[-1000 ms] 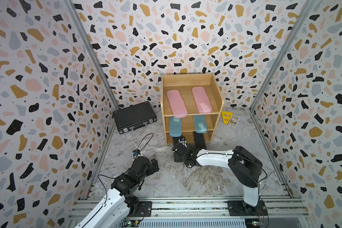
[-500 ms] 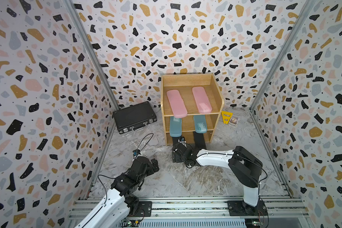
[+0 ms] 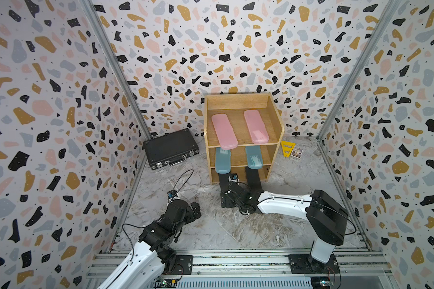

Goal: Place the pencil cases on the shelf according to color
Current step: Place the pencil case on the shelf.

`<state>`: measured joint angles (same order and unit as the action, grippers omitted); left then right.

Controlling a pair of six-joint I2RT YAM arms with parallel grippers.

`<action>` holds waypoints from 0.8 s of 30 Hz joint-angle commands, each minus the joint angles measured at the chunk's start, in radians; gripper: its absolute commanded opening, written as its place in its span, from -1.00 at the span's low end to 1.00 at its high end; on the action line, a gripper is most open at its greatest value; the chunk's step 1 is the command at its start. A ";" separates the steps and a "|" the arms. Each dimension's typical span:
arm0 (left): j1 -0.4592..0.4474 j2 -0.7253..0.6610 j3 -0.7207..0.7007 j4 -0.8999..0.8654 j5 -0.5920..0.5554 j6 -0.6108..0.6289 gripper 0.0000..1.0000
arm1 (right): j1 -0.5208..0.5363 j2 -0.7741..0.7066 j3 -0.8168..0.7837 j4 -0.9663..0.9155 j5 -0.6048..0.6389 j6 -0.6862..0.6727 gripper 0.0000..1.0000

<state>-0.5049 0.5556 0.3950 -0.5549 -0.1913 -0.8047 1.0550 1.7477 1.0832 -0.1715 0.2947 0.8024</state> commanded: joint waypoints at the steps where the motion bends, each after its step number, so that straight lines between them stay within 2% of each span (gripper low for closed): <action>1: 0.004 -0.007 0.018 -0.011 -0.009 0.005 0.99 | 0.039 -0.079 -0.028 -0.066 0.050 0.015 0.76; 6: 0.005 -0.016 0.013 -0.007 -0.006 -0.001 0.99 | 0.070 -0.141 -0.101 -0.084 0.060 0.048 0.59; 11: 0.004 -0.016 0.007 0.007 0.003 -0.008 0.99 | 0.091 -0.130 -0.168 0.007 0.028 0.076 0.13; 16: 0.005 -0.018 0.009 -0.001 0.001 -0.005 0.99 | 0.091 -0.054 -0.158 0.092 0.004 0.081 -0.32; 20: 0.004 -0.023 0.010 -0.013 -0.008 -0.001 0.99 | 0.085 -0.011 -0.134 0.120 0.011 0.072 -0.49; 24: 0.005 -0.024 0.006 -0.013 -0.013 0.000 0.99 | 0.064 0.019 -0.127 0.172 0.007 0.061 -0.52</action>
<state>-0.5049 0.5392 0.3950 -0.5694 -0.1913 -0.8074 1.1343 1.7630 0.9203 -0.0441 0.2985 0.8707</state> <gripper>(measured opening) 0.993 0.241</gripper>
